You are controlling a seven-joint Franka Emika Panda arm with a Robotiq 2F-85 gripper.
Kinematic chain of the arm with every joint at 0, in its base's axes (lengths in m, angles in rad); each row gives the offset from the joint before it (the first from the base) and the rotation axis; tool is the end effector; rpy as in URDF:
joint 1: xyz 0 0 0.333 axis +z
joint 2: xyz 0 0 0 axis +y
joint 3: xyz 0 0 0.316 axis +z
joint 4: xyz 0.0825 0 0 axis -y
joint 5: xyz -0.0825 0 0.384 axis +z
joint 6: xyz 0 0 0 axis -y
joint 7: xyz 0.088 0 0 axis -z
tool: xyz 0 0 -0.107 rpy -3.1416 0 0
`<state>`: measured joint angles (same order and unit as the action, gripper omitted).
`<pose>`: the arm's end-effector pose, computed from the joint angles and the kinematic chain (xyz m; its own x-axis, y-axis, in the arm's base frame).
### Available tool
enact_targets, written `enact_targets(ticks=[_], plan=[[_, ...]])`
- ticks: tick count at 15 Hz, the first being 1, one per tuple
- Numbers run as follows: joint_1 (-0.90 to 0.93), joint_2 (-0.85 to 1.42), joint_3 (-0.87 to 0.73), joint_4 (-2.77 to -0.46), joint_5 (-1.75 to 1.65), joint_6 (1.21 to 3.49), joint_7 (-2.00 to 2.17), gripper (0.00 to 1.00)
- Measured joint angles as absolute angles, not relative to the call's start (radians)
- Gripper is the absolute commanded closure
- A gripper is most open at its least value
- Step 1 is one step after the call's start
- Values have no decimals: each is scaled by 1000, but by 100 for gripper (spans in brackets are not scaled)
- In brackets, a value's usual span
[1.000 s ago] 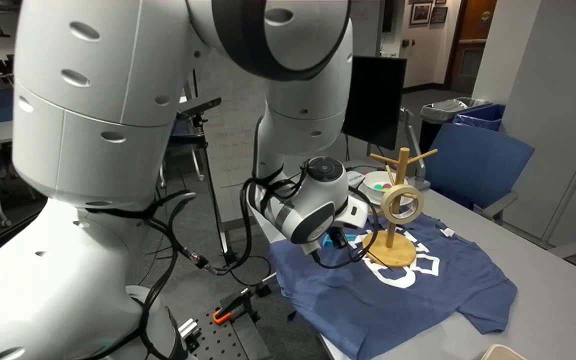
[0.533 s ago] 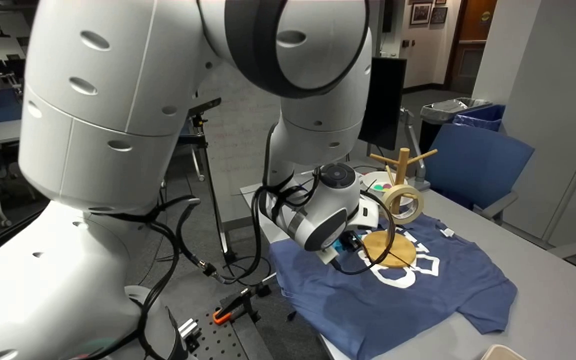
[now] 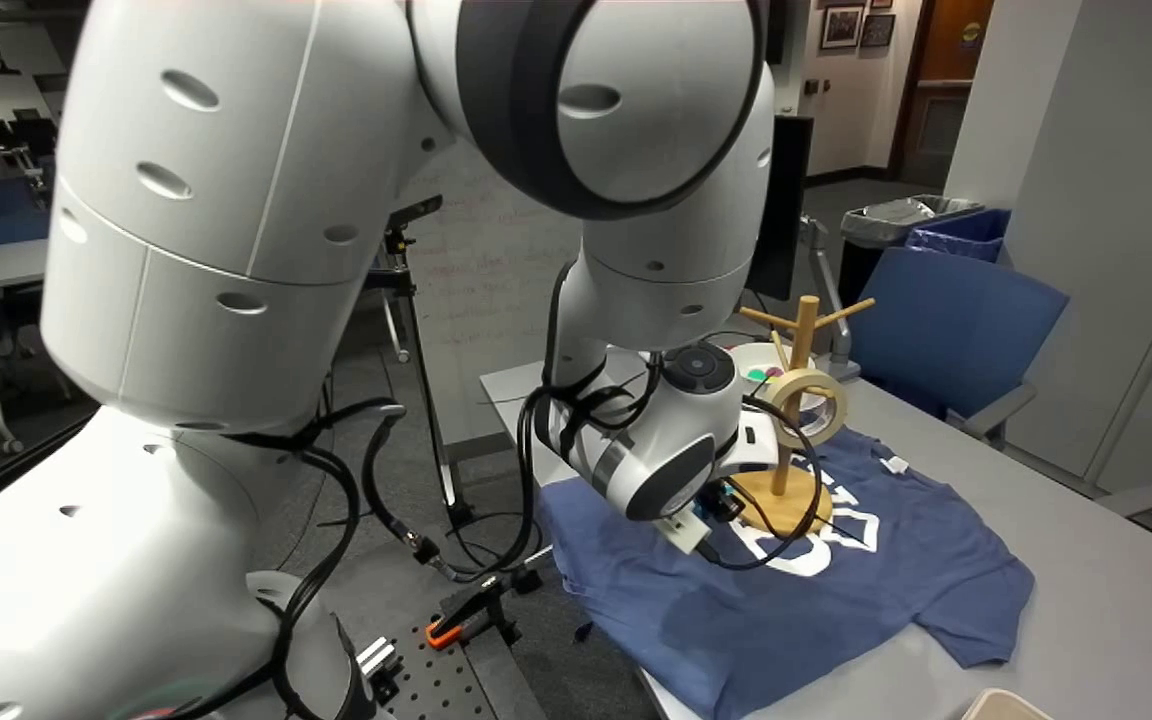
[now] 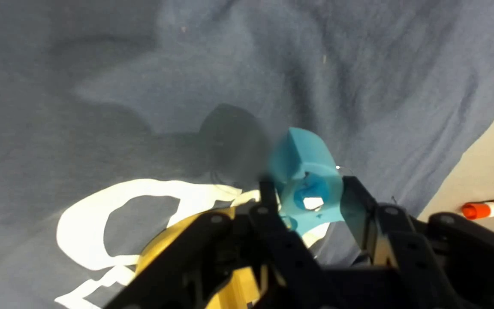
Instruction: Hang the blue peg on the opposite side of the wooden rack
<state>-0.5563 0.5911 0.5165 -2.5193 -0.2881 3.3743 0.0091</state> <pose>0.4692 0.0359 0.1333 0.9233 0.0639 0.3788 0.1654 -0.9562 -0.2417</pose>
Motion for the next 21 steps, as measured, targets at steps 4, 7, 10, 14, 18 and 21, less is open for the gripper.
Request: enact_targets(ticks=[4, 7, 10, 14, 18, 21], plan=[[-556, 590, 489, -2516, -295, 3374, -61, 10], [-561, 587, 489, -2511, -309, 3341, -71, 0], [-590, 586, 530, -2493, -309, 3263, -72, 0], [-654, 587, 632, -2441, -281, 3073, -138, 0], [-657, 587, 664, -2390, -222, 2973, -193, 0], [-657, 588, 664, -2390, -222, 2972, -193, 0]])
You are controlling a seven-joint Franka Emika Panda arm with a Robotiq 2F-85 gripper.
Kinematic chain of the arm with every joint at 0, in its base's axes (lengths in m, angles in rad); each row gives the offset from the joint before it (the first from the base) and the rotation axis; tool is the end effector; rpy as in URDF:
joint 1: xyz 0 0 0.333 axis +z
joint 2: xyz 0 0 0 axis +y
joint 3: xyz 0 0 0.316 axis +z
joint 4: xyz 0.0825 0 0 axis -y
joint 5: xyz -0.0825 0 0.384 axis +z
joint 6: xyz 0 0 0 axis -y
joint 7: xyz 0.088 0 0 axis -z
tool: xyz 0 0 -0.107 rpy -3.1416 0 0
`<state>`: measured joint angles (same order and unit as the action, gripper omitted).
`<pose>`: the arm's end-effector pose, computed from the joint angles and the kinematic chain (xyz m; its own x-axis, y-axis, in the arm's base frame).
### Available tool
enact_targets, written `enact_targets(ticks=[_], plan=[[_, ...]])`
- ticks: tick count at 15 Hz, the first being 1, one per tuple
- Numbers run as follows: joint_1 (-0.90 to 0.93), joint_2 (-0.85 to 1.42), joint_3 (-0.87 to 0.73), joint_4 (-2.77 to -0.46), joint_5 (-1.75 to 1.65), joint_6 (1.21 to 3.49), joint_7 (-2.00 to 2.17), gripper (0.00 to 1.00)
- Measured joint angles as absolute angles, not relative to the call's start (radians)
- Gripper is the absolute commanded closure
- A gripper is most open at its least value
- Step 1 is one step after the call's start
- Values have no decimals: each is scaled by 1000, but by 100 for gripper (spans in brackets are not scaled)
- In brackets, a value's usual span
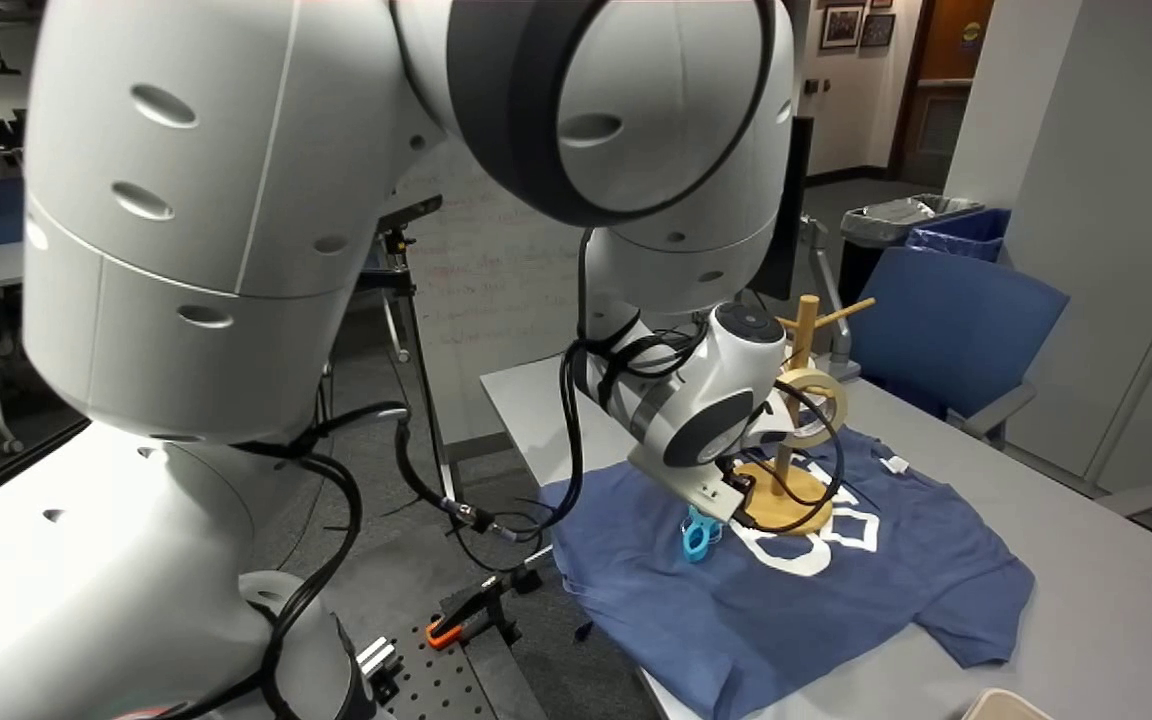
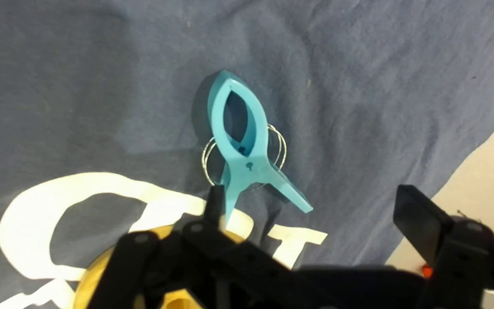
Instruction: Hang the blue peg on the opposite side of the wooden rack
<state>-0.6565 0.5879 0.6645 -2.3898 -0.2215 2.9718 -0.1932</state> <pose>0.5029 0.0448 0.1454 0.9378 0.2756 0.2113 0.3235 -0.9146 -0.2428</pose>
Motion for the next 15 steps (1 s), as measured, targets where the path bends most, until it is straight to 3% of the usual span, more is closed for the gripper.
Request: enact_targets(ticks=[6, 15], plan=[[-618, 584, 635, -2388, -147, 3011, -244, 0], [-201, 481, 260, -2370, -208, 3065, -276, 0]])
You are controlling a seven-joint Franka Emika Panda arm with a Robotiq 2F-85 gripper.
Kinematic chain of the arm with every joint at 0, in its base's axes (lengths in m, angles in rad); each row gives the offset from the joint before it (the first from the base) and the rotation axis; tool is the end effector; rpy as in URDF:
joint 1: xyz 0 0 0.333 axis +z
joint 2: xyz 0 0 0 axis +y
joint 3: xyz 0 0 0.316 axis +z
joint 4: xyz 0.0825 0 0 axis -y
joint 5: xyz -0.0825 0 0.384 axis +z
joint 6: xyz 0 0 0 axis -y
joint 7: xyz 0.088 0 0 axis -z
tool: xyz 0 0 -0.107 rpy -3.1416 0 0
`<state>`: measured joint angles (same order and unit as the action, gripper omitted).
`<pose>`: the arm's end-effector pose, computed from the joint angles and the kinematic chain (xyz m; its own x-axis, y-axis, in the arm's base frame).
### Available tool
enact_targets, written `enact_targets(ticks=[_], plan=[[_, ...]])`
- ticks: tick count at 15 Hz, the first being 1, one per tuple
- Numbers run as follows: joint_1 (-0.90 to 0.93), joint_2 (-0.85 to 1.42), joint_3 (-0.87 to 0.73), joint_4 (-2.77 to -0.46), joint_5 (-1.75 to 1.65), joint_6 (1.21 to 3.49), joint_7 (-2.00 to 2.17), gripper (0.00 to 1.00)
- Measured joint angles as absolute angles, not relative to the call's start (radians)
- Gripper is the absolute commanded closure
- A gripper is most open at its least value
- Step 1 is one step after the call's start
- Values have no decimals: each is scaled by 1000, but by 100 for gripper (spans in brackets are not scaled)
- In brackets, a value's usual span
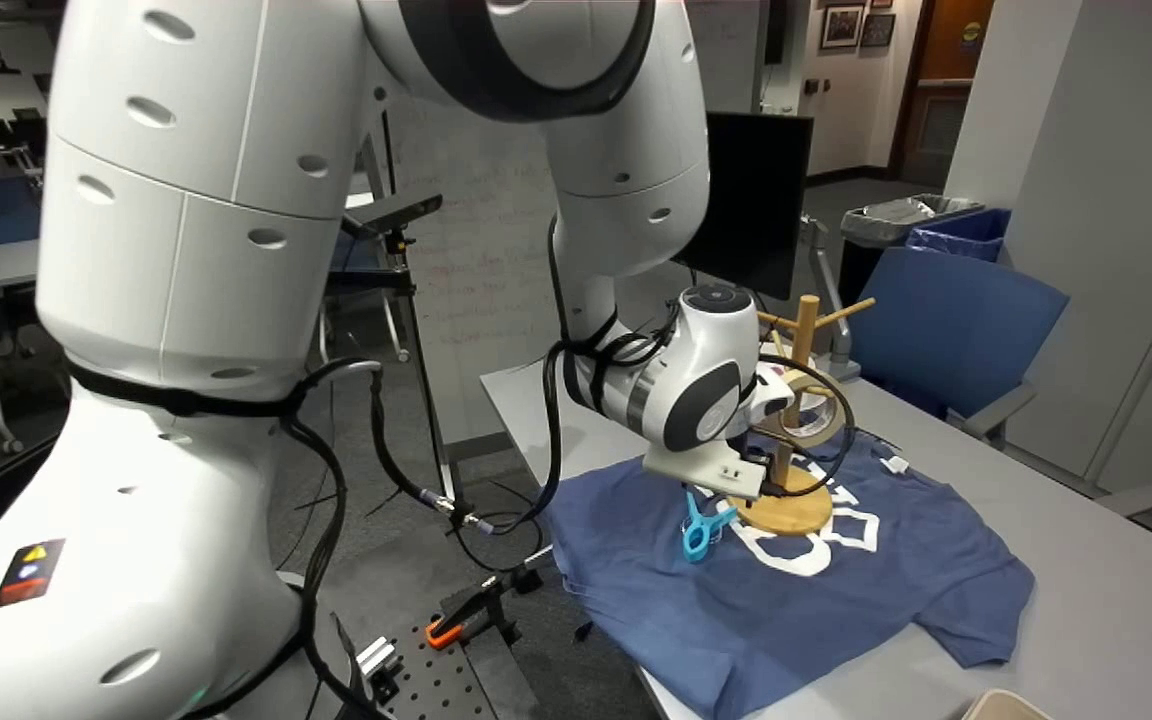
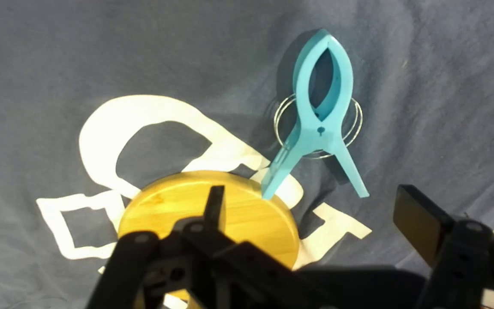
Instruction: Hang the blue peg on the opposite side of the wooden rack
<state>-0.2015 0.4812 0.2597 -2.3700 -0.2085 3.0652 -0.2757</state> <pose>0.5167 0.0534 0.1547 0.8503 0.4641 0.2481 0.4760 -0.8793 0.0133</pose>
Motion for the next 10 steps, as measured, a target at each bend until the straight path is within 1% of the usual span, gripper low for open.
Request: enact_targets(ticks=[4, 10], plan=[[-115, 494, 195, -2357, -239, 3076, -298, 0], [-43, 548, 137, -2337, -270, 3116, -310, 0]])
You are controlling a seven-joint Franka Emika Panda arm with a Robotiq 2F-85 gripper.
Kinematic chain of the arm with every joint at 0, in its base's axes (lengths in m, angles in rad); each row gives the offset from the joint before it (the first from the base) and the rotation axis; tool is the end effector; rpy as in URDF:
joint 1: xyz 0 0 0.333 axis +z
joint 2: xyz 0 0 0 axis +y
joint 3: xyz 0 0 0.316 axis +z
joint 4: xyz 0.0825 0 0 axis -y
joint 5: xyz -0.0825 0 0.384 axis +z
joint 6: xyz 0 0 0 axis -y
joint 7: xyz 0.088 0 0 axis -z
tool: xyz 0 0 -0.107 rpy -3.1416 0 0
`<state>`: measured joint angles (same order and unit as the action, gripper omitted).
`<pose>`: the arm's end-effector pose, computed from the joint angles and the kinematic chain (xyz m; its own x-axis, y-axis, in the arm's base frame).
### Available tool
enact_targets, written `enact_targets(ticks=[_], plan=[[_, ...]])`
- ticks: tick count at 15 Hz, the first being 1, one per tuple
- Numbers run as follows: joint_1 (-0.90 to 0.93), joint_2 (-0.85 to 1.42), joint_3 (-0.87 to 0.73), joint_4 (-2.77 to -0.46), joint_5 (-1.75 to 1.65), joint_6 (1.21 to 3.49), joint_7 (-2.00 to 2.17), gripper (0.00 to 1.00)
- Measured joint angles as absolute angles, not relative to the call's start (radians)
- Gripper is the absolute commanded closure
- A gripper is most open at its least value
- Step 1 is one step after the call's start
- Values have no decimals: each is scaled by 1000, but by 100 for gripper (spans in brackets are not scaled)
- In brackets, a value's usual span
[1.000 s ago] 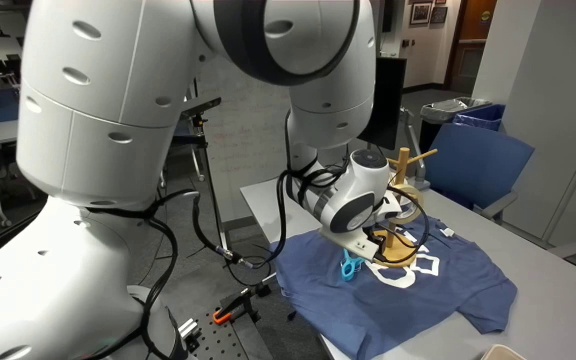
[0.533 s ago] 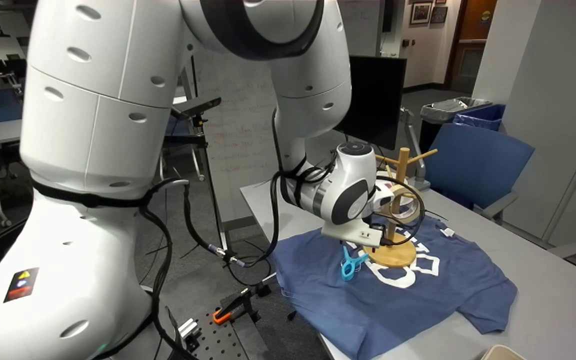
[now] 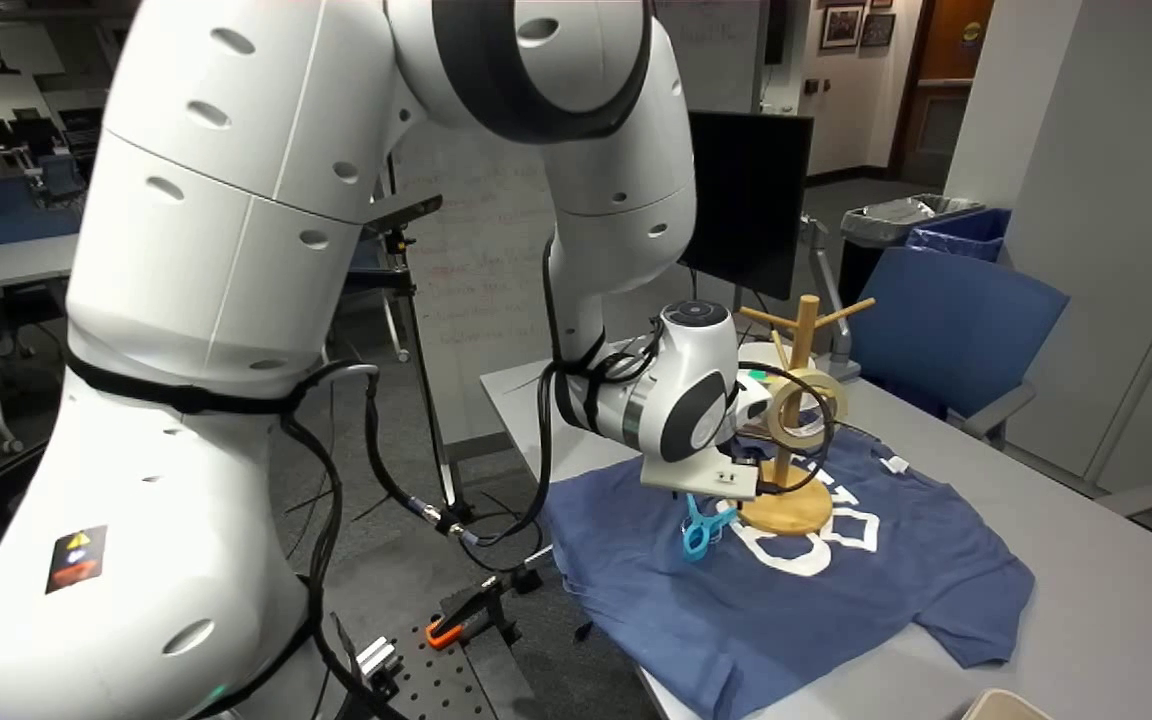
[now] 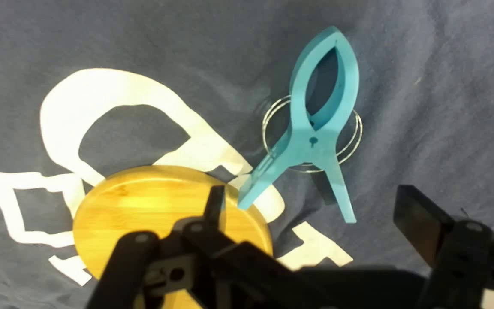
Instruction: Hang the blue peg on the opposite side of the wooden rack
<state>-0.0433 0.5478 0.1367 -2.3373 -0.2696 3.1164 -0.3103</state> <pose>0.5161 0.0755 0.1288 0.7728 0.5912 0.2307 0.5919 -0.8026 0.0741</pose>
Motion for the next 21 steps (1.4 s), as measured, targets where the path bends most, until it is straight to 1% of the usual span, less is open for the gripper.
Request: enact_targets(ticks=[8, 13, 14, 15, 17, 18, 20, 21], plan=[[4, 603, 117, -2308, -271, 3122, -320, 0], [49, 621, 61, -2305, -275, 3124, -320, 0], [55, 623, 52, -2305, -276, 3124, -320, 9], [57, 625, 48, -2305, -276, 3124, -320, 26], [58, 632, 45, -2302, -276, 3124, -320, 42], [58, 635, 44, -2300, -276, 3125, -320, 51], [58, 641, 43, -2296, -276, 3130, -320, 64], [58, 642, 43, -2295, -276, 3134, -320, 64]])
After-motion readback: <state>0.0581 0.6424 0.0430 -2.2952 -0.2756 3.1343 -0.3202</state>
